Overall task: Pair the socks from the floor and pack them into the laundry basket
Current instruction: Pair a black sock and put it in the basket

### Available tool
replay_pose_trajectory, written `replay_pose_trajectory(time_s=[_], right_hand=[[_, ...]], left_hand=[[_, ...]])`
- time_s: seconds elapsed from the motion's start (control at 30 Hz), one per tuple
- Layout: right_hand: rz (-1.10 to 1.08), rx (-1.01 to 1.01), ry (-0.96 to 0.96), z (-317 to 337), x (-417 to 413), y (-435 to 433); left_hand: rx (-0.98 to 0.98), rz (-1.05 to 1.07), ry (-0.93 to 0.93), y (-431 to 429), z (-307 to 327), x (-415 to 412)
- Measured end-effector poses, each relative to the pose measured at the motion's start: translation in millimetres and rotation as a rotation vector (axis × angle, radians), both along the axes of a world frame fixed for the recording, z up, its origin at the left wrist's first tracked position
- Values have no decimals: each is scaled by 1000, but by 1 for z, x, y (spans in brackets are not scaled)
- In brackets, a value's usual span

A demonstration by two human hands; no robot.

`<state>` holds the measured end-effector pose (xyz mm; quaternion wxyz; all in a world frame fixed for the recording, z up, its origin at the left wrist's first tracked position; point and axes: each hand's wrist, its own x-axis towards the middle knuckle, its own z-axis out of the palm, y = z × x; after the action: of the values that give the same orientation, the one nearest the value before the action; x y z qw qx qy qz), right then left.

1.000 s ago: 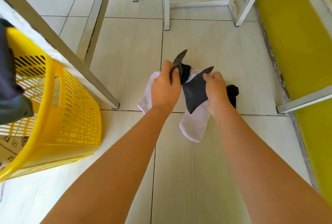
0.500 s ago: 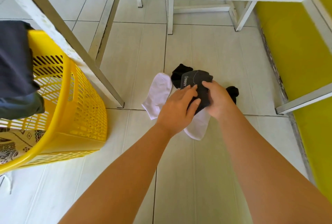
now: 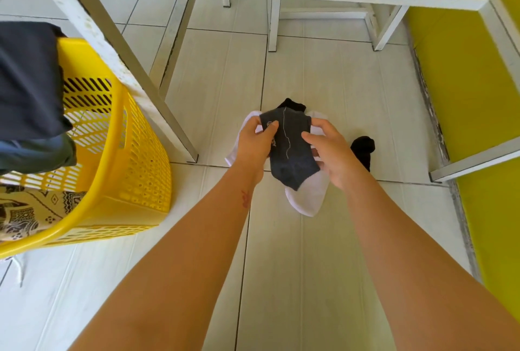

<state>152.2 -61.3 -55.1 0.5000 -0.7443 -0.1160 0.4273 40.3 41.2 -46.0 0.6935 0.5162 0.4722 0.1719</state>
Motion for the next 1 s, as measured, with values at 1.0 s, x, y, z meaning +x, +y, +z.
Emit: replay_pose_trajectory(time_s=[1.0], right_hand=[[616, 320, -932, 117, -214, 116]], left_hand=[[484, 674, 273, 77, 167, -251]])
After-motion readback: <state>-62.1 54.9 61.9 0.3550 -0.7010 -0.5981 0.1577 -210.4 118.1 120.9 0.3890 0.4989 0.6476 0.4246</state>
